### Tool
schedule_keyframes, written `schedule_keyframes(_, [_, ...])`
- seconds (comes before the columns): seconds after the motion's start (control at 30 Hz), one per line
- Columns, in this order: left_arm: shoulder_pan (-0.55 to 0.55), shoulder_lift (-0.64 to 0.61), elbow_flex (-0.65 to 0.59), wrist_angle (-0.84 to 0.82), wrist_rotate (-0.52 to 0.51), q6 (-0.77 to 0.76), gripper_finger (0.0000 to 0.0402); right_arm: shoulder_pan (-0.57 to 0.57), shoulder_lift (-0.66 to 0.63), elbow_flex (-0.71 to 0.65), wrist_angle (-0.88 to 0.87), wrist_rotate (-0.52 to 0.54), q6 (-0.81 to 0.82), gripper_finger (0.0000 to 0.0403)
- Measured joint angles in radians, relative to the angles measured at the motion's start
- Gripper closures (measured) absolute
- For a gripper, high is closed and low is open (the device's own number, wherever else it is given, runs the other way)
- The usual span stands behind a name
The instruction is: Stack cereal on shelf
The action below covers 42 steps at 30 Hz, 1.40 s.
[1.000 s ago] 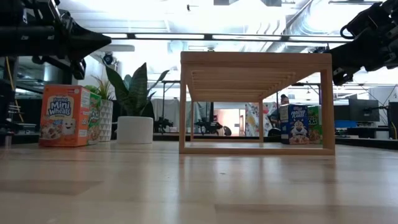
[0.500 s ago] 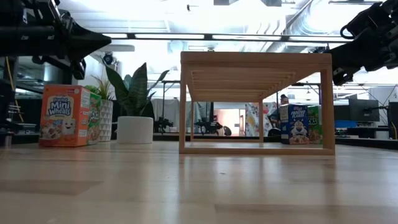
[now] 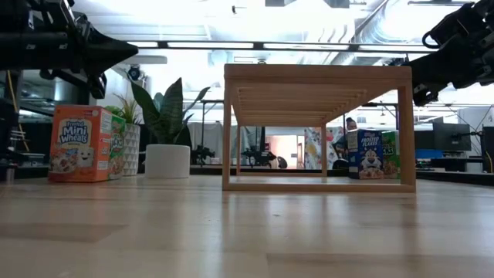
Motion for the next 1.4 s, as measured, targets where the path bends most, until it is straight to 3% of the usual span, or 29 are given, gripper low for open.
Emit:
schedule_keyframes(1.17, [0.000, 0.000, 0.000, 0.000, 0.000, 0.000, 0.0401, 0.000, 0.000, 0.000, 0.011, 0.004, -0.045, 0.0402])
schedule_keyframes(1.27, [0.000, 0.000, 0.000, 0.000, 0.000, -0.001, 0.0401, 0.000, 0.001, -0.002, 0.111, 0.005, 0.018, 0.0402])
schedule_keyframes(1.4, [0.000, 0.000, 0.000, 0.000, 0.000, -0.001, 0.0401, 0.000, 0.000, -0.002, 0.528, 0.081, 0.161, 0.0402])
